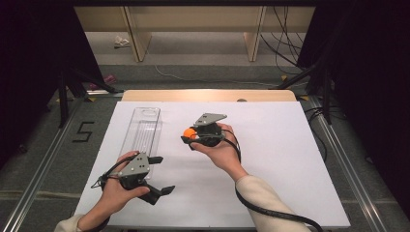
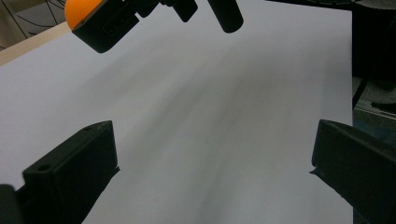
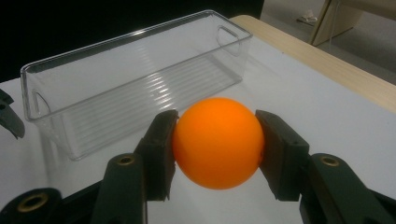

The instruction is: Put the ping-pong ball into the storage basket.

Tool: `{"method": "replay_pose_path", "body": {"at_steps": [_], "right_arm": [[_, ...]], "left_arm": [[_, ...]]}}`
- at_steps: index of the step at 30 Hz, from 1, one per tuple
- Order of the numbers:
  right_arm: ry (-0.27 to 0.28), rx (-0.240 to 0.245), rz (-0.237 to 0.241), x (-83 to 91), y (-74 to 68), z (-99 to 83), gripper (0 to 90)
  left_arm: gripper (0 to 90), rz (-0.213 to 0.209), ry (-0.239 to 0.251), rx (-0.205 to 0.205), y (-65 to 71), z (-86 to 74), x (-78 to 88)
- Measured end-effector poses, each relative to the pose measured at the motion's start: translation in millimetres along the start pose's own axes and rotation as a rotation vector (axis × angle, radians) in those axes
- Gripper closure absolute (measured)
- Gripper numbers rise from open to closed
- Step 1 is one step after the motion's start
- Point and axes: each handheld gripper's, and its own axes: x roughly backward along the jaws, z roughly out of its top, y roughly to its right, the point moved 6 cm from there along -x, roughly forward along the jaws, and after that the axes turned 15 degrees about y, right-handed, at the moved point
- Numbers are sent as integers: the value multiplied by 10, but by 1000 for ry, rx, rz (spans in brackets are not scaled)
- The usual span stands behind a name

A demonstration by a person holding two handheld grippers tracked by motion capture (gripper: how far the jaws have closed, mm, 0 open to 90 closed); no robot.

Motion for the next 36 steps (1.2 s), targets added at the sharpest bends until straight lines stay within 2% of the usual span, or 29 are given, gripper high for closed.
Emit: {"method": "replay_pose_path", "body": {"at_steps": [36], "right_arm": [[12, 4, 17, -111, -69, 72, 516]], "left_arm": [[0, -1, 1, 3, 4, 3, -1]]}}
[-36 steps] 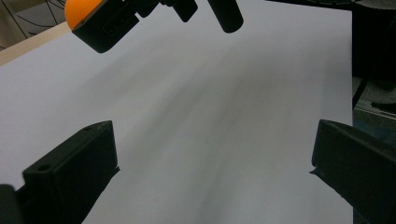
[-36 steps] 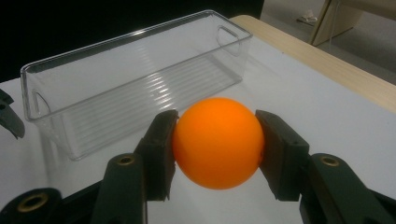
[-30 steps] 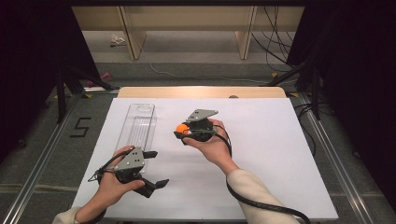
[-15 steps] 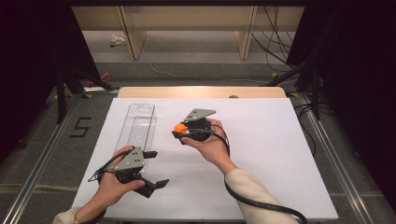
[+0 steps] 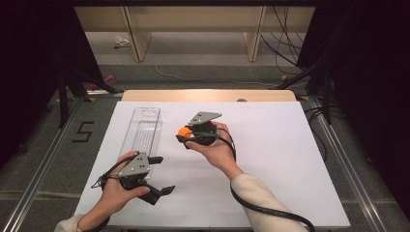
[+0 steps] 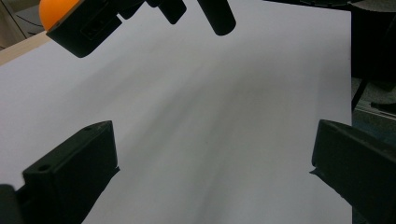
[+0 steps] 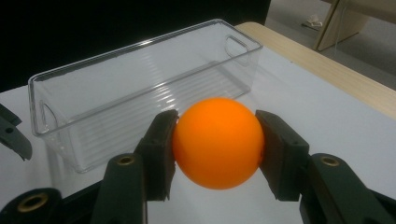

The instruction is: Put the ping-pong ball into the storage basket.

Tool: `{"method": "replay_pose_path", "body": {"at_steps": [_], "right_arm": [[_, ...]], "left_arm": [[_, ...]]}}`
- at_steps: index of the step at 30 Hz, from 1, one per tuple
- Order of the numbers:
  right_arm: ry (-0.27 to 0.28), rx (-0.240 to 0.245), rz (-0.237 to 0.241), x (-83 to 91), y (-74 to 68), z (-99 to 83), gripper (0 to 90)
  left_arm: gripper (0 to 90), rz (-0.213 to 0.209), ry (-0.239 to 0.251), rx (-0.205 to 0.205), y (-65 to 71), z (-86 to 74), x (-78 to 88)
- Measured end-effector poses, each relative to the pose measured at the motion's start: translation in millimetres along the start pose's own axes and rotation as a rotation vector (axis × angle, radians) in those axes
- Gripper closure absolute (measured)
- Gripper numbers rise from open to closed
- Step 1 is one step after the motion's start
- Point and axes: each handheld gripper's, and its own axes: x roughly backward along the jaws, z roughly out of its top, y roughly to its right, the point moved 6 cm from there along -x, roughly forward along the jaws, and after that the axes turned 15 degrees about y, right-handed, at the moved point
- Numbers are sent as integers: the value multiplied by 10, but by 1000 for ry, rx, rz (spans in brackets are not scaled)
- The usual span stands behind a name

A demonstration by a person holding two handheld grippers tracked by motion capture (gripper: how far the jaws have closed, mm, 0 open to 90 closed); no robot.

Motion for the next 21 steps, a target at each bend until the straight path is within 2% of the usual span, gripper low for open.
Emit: {"method": "replay_pose_path", "body": {"at_steps": [21], "right_arm": [[8, 3, 8, -73, -34, 57, 516]], "left_arm": [[0, -1, -2, -5, 2, -1, -1]]}}
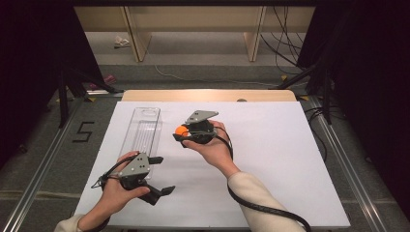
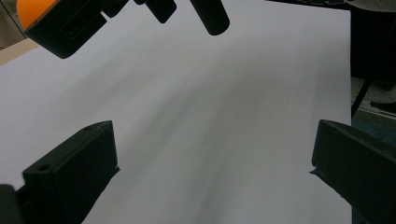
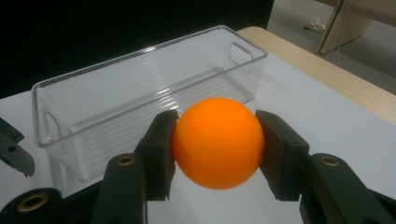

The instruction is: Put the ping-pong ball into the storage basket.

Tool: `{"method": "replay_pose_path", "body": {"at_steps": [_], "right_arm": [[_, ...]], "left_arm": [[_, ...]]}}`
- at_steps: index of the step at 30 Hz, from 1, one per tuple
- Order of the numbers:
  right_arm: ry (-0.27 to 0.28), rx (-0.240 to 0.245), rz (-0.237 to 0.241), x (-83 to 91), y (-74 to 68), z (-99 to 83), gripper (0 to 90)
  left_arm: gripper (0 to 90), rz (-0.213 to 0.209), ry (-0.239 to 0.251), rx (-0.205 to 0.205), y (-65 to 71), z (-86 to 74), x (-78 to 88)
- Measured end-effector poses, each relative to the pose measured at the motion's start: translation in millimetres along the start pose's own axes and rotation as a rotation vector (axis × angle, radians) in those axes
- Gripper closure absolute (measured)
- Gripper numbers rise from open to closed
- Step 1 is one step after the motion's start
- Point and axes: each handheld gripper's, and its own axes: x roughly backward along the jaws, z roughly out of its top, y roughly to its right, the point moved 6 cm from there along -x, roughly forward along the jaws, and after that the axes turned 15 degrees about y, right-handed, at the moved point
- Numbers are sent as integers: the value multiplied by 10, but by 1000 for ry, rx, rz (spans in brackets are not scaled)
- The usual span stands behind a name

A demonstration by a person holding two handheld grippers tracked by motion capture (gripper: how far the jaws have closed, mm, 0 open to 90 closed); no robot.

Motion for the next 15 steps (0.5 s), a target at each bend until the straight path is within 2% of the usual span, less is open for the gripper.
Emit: {"method": "replay_pose_path", "body": {"at_steps": [15], "right_arm": [[1, 2, 5, -44, -19, 36, 516]], "left_arm": [[0, 0, 0, -1, 3, 0, -4]]}}
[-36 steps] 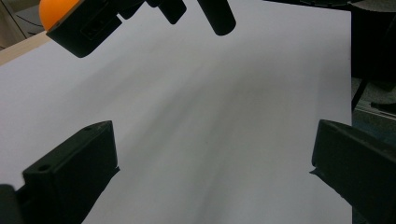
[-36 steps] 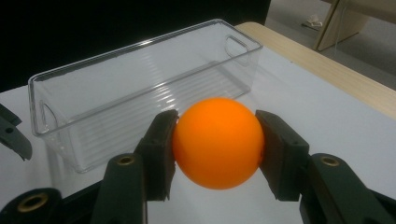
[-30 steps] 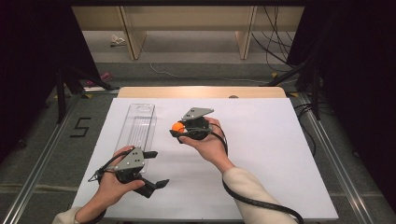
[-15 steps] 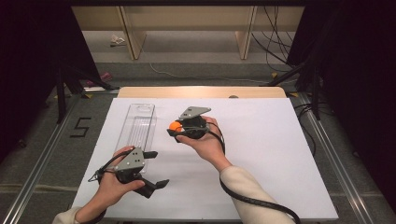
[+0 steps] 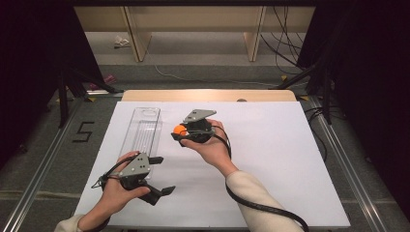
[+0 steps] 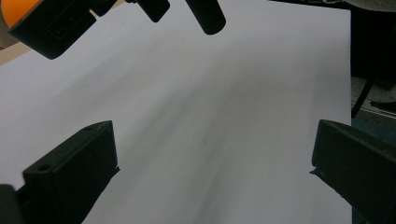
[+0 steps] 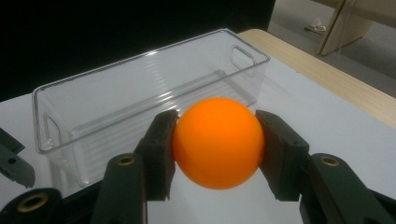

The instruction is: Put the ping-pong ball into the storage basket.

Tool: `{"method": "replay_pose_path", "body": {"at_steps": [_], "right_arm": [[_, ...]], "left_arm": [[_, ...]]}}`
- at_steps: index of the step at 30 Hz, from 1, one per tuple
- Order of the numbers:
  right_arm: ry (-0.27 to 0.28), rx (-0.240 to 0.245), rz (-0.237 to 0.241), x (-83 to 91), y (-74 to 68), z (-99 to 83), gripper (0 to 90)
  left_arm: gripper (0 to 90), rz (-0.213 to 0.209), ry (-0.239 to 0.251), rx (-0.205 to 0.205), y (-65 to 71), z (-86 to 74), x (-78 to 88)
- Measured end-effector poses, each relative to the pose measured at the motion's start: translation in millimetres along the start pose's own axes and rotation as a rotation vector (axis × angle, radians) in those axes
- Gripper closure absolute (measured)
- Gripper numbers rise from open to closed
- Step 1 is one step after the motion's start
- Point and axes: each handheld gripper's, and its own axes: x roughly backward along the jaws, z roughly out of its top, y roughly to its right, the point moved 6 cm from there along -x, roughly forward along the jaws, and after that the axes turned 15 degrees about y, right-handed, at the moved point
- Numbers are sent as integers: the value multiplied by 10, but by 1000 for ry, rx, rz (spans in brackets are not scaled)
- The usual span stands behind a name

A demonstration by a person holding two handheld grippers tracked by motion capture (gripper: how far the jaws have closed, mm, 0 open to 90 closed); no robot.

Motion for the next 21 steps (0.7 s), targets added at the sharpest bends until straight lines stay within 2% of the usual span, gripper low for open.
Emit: {"method": "replay_pose_path", "body": {"at_steps": [21], "right_arm": [[-1, 11, 11, -75, -39, 53, 516]], "left_arm": [[0, -1, 0, 1, 2, 0, -2]]}}
